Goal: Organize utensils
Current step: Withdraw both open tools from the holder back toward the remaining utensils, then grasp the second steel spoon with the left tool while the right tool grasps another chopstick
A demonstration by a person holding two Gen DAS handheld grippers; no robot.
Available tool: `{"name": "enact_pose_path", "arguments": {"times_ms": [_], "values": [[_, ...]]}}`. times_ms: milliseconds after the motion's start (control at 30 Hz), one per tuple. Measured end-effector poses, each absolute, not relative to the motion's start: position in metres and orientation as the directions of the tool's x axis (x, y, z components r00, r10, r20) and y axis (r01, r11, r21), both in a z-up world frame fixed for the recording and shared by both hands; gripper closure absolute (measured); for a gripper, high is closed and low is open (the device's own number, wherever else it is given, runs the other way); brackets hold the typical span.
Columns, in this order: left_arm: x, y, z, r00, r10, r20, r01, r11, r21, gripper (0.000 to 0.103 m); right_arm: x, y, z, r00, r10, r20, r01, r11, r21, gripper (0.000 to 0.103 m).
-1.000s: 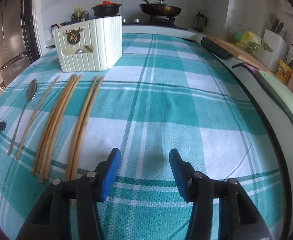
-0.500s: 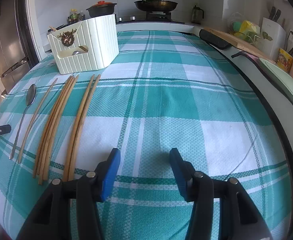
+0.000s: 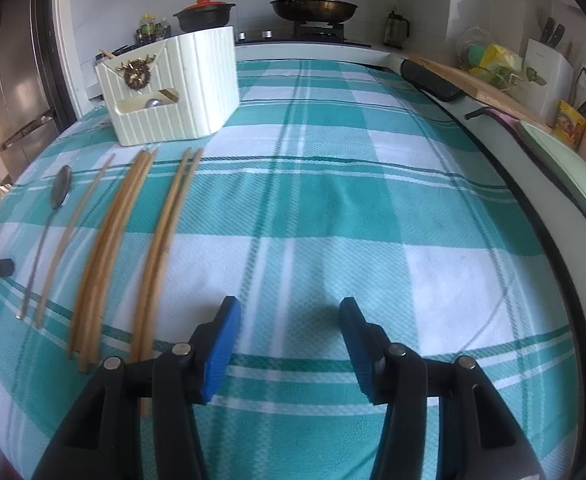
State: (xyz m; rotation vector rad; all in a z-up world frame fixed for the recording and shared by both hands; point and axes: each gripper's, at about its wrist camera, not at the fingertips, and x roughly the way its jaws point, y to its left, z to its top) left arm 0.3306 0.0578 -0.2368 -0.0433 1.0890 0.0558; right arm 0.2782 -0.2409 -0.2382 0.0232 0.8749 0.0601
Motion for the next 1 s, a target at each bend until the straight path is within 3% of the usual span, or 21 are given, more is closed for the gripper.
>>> {"name": "enact_pose_path", "arguments": {"times_ms": [133, 367, 467, 667, 900, 1000], "values": [[0.333, 0.059, -0.238, 0.503, 0.03, -0.864, -0.077, 0.997, -0.01, 0.0, 0.293, -0.224, -0.228, 0.625, 0.166, -0.763, -0.123, 0.986, 0.114, 0.052], [0.334, 0.057, -0.238, 0.526, 0.044, -0.849, -0.096, 0.995, -0.008, 0.0, 0.323, -0.192, -0.237, 0.536, 0.216, -0.816, -0.231, 0.967, 0.104, 0.084], [0.334, 0.057, -0.238, 0.53, 0.04, -0.847, -0.089, 0.996, -0.008, 0.0, 0.329, -0.188, -0.239, 0.52, 0.185, -0.834, -0.221, 0.972, 0.077, 0.09], [0.331, 0.061, -0.234, 0.547, 0.037, -0.836, -0.108, 0.994, -0.026, 0.0, 0.325, -0.181, -0.237, 0.519, 0.115, -0.847, -0.226, 0.974, -0.007, 0.096], [0.329, 0.052, -0.207, 0.628, -0.086, -0.774, -0.093, 0.978, -0.184, 0.0, 0.32, -0.207, -0.238, 0.579, 0.01, -0.815, -0.087, 0.995, -0.049, 0.096], [0.341, 0.026, -0.208, 0.605, -0.088, -0.792, -0.059, 0.986, -0.155, 0.0, 0.316, -0.21, -0.237, 0.583, -0.001, -0.812, -0.083, 0.995, -0.062, 0.096]]}}
